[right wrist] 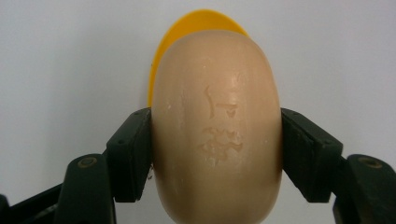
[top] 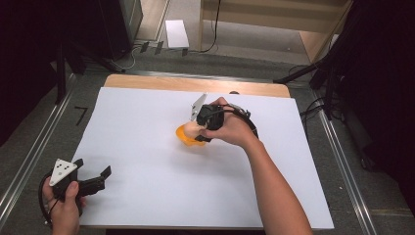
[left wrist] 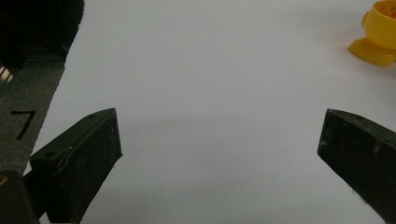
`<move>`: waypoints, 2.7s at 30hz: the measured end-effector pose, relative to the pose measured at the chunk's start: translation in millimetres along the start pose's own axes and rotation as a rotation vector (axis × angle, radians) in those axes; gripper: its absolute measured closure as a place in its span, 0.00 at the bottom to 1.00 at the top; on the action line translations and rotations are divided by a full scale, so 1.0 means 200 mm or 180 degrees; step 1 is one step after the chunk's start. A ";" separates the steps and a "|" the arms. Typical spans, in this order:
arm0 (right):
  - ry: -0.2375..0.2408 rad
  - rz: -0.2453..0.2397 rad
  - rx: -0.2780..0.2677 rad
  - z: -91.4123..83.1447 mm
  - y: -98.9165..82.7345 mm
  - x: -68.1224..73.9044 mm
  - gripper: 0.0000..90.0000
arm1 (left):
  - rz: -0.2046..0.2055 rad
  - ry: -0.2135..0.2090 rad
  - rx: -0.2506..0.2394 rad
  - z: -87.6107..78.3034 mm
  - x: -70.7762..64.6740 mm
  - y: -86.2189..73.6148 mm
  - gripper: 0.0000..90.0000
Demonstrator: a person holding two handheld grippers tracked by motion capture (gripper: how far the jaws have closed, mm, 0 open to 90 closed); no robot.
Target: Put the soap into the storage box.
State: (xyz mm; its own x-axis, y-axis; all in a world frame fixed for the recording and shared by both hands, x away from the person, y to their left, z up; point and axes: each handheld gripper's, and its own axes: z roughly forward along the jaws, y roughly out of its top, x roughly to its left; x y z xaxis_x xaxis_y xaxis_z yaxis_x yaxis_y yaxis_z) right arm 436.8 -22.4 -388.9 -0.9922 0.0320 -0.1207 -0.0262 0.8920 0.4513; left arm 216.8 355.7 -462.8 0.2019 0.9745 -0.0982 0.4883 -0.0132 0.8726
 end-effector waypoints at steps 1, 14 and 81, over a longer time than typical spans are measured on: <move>0.0018 0.0010 0.0007 0.01 0.00 0.00 0.37 | 0.0001 -0.0003 -0.0005 0.00 0.00 0.00 0.00; 0.0117 0.0079 -0.0028 0.05 -0.02 -0.03 0.37 | -0.0010 -0.0002 0.0001 0.00 0.00 0.00 0.00; -0.0600 0.2214 -0.1051 -0.19 -0.77 0.22 0.00 | -0.0027 0.0036 0.0020 0.00 0.00 0.00 0.00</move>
State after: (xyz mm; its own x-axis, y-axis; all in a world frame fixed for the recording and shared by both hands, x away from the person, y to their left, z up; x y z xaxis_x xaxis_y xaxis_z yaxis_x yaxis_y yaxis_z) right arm 392.0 -175.8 -429.6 -0.7574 0.6353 0.1510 0.5282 0.4602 0.7136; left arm 217.7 355.6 -463.1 0.1881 0.9770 -0.1001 0.4954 -0.0064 0.8687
